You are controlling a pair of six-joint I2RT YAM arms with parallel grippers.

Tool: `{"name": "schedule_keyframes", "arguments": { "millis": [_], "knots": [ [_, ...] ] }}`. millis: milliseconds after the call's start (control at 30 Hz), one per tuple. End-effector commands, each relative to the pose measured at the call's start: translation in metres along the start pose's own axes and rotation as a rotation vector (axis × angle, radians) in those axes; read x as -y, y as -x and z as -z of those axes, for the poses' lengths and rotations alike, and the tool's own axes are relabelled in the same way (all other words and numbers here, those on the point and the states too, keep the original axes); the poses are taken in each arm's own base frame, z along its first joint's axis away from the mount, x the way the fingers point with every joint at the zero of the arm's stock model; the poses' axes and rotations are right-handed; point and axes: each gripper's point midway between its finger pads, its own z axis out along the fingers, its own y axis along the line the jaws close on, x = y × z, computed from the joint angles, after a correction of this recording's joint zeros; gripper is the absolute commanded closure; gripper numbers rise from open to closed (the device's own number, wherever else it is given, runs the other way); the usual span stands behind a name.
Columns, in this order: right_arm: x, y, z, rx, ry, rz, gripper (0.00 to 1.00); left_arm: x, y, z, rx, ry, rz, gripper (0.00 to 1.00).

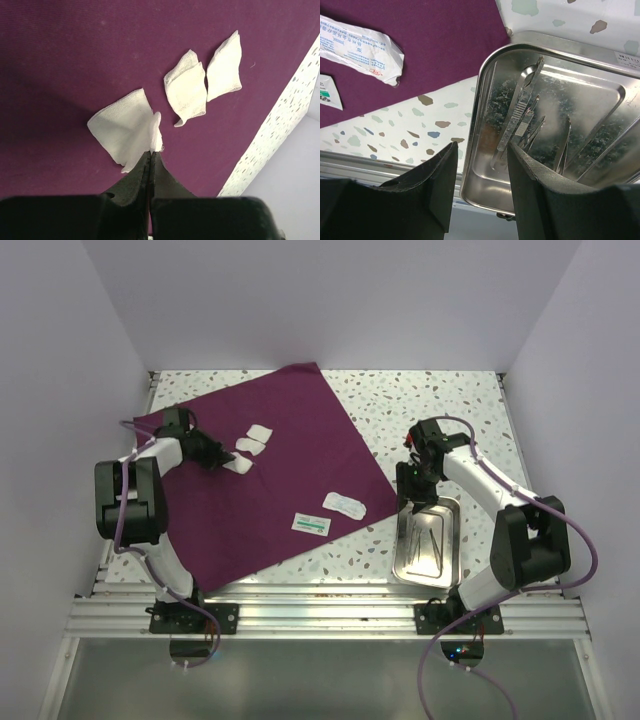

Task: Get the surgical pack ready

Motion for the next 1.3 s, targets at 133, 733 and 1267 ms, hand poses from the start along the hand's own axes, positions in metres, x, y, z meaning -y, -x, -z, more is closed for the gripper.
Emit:
{"name": "schedule_keyframes", "arguments": {
  "millis": [133,733,1267],
  "knots": [
    [-0.004,0.008,0.004,0.020,0.011,0.015,0.52,-0.006,0.018,-0.007,0.049,0.006,-0.023,1.00],
    [-0.004,0.005,-0.001,0.005,0.012,0.013,0.52,-0.013,0.035,-0.003,0.075,0.034,-0.040,1.00],
    [-0.006,0.007,-0.001,0.006,0.020,0.012,0.52,-0.022,0.040,0.005,0.091,0.093,-0.107,0.78]
  ]
}}
